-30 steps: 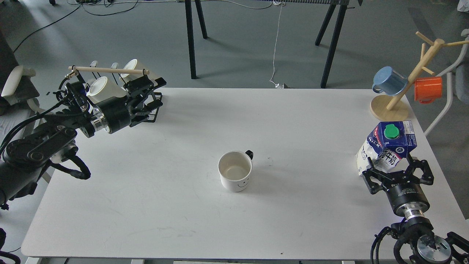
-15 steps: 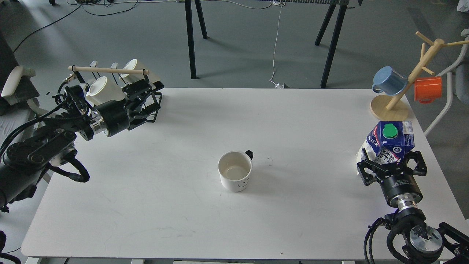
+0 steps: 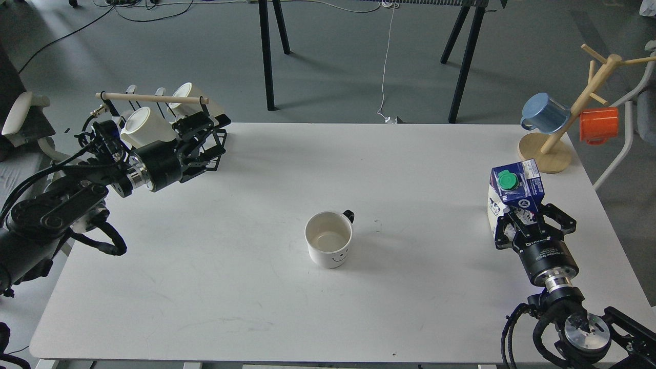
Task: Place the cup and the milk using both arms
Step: 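Lift and carry the milk carton with the right gripper beside the mug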
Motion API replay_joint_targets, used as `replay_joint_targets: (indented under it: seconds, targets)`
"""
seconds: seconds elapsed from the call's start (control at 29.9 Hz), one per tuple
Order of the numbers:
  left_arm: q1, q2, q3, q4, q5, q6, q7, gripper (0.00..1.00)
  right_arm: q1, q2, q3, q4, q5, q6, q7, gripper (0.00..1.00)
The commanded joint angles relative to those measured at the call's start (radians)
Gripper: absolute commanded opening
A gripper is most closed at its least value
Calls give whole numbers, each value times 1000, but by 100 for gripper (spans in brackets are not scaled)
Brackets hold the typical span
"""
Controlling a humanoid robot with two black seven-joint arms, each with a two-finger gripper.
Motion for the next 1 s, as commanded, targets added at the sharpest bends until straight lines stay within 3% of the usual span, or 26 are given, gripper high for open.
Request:
replay_joint_targets:
  seconds: [0.0,0.4,0.97]
  targets:
    - [0,0,0,0,0,0,0,91,19,2,-1,12,-3,0,-2,29]
    - [0,2,1,18,2,0,0,91,43,157,-83,89,-168,0,-6,26]
    - [0,5,1,18,2,0,0,91,28,222,-218,111,-198,0,-6,27]
